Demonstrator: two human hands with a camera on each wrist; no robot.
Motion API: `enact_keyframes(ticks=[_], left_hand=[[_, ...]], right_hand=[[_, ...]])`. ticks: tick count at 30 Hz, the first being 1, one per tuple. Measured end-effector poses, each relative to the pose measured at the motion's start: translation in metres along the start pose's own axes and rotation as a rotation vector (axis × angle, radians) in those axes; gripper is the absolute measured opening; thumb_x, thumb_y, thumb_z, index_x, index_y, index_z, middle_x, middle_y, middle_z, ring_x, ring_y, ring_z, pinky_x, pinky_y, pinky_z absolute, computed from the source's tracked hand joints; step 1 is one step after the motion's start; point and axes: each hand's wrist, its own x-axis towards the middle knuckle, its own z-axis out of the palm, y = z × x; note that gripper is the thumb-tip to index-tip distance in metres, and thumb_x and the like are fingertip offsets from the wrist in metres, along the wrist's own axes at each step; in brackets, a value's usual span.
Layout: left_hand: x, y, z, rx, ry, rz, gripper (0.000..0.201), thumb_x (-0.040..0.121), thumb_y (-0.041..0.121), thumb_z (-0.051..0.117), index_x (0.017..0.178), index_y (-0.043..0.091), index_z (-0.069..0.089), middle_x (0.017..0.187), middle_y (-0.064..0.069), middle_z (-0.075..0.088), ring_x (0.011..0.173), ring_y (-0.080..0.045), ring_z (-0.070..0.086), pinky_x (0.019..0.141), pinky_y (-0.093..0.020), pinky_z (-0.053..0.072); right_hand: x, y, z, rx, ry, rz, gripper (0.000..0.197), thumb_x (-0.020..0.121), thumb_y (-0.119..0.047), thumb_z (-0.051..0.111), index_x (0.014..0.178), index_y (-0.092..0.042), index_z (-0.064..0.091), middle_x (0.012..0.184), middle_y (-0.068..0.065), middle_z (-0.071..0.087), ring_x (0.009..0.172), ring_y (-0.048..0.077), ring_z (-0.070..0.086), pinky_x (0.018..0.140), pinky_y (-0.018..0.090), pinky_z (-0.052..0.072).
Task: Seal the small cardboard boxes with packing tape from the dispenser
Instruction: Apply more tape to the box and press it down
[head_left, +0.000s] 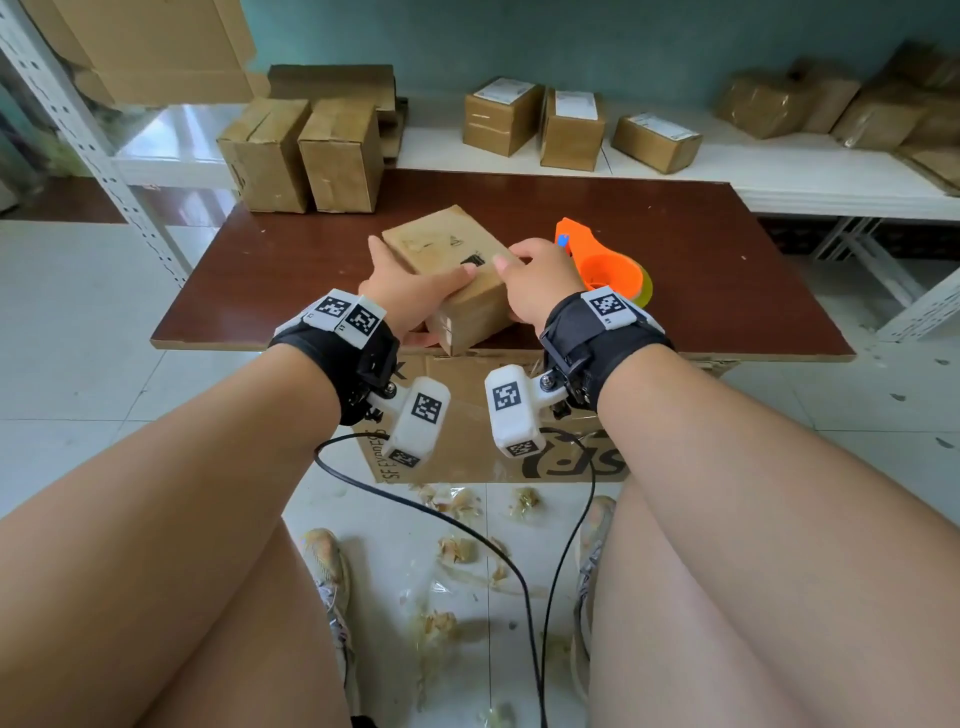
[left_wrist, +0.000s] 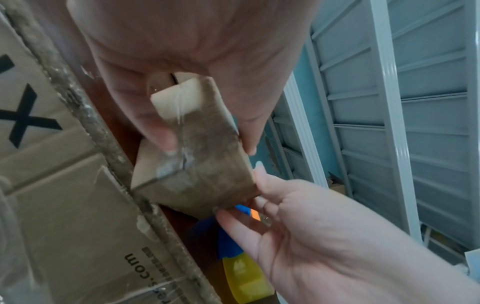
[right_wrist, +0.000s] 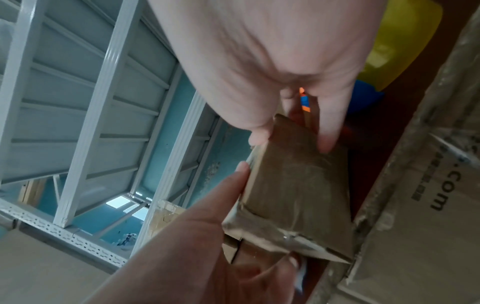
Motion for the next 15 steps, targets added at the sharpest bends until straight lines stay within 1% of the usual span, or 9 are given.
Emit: enact_keyframes(ticks=[1, 2, 3, 4, 7, 9, 11, 13, 15], left_hand=[[0.001, 0.002, -0.001, 0.089, 0.022, 0.001, 0.15, 0.047, 0.071, 0.095, 0.163, 0.045, 0.004, 0.154, -0.008, 0.044, 0.132, -0.035, 0.058, 0.084, -0.056, 0.065], [0.001, 0.003, -0.002, 0.198, 0.073, 0.011, 0.158, 0.046, 0.075, 0.094, 0.166, 0.041, -0.004, 0.163, -0.009, 0.031, 0.144, -0.037, 0.046, 0.099, -0.059, 0.059], [0.0, 0.005, -0.004, 0.29, 0.127, 0.039, 0.159, 0.049, 0.077, 0.093, 0.168, 0.032, -0.002, 0.168, -0.009, 0.022, 0.151, -0.036, 0.036, 0.111, -0.059, 0.05], [0.002, 0.006, -0.006, 0.329, 0.18, 0.07, 0.154, 0.05, 0.079, 0.092, 0.168, 0.023, 0.009, 0.168, -0.008, 0.023, 0.152, -0.034, 0.035, 0.117, -0.057, 0.044], [0.006, 0.002, -0.015, 0.147, 0.233, 0.115, 0.126, 0.048, 0.072, 0.097, 0.145, 0.014, 0.04, 0.141, -0.004, 0.052, 0.127, -0.024, 0.057, 0.105, -0.047, 0.055], [0.01, -0.004, -0.021, 0.032, 0.248, 0.085, 0.112, 0.05, 0.069, 0.098, 0.135, 0.014, 0.049, 0.126, -0.001, 0.062, 0.112, -0.018, 0.063, 0.098, -0.041, 0.057], [0.01, -0.007, -0.027, -0.04, 0.281, 0.072, 0.102, 0.054, 0.069, 0.096, 0.13, 0.014, 0.055, 0.12, -0.001, 0.065, 0.106, -0.018, 0.064, 0.096, -0.039, 0.057], [0.01, -0.008, -0.03, -0.071, 0.302, 0.073, 0.095, 0.058, 0.069, 0.094, 0.127, 0.015, 0.056, 0.118, -0.001, 0.064, 0.106, -0.019, 0.064, 0.094, -0.038, 0.056], [0.01, -0.009, -0.031, -0.063, 0.3, 0.09, 0.091, 0.063, 0.071, 0.09, 0.127, 0.016, 0.057, 0.12, -0.001, 0.063, 0.108, -0.021, 0.062, 0.091, -0.037, 0.053]], right_hand=[[0.001, 0.0, -0.001, 0.013, 0.009, -0.016, 0.031, 0.108, -0.025, 0.055, 0.136, -0.016, 0.066, 0.137, 0.008, 0.064, 0.123, 0.033, 0.063, 0.105, 0.047, 0.053], [0.001, 0.001, -0.003, 0.011, 0.019, -0.023, 0.031, 0.109, -0.02, 0.054, 0.137, -0.017, 0.066, 0.141, 0.007, 0.063, 0.126, 0.03, 0.062, 0.108, 0.042, 0.051], [-0.001, 0.0, -0.005, -0.007, 0.023, -0.021, 0.033, 0.108, -0.019, 0.055, 0.14, -0.017, 0.065, 0.147, 0.005, 0.06, 0.131, 0.027, 0.059, 0.11, 0.037, 0.047], [-0.002, -0.001, -0.006, -0.026, 0.018, -0.01, 0.037, 0.108, -0.022, 0.055, 0.144, -0.018, 0.061, 0.152, 0.004, 0.056, 0.137, 0.025, 0.055, 0.113, 0.034, 0.044], [-0.005, -0.001, -0.008, -0.101, -0.07, 0.038, 0.054, 0.108, -0.04, 0.055, 0.155, -0.015, 0.047, 0.155, 0.007, 0.052, 0.138, 0.03, 0.054, 0.113, 0.042, 0.045], [-0.009, 0.0, -0.008, -0.135, -0.144, 0.064, 0.061, 0.105, -0.05, 0.056, 0.151, -0.012, 0.044, 0.143, 0.01, 0.058, 0.124, 0.033, 0.062, 0.101, 0.044, 0.056], [-0.013, 0.003, -0.006, -0.028, -0.238, 0.115, 0.072, 0.098, -0.056, 0.065, 0.15, -0.011, 0.041, 0.135, 0.005, 0.057, 0.116, 0.029, 0.066, 0.093, 0.042, 0.062], [-0.018, 0.004, -0.002, 0.059, -0.276, 0.093, 0.08, 0.088, -0.061, 0.074, 0.147, -0.017, 0.043, 0.134, 0.002, 0.058, 0.114, 0.026, 0.067, 0.095, 0.044, 0.062], [-0.018, 0.004, 0.003, 0.035, -0.262, 0.009, 0.081, 0.084, -0.061, 0.074, 0.149, -0.021, 0.044, 0.138, 0.002, 0.061, 0.116, 0.025, 0.067, 0.101, 0.047, 0.058]])
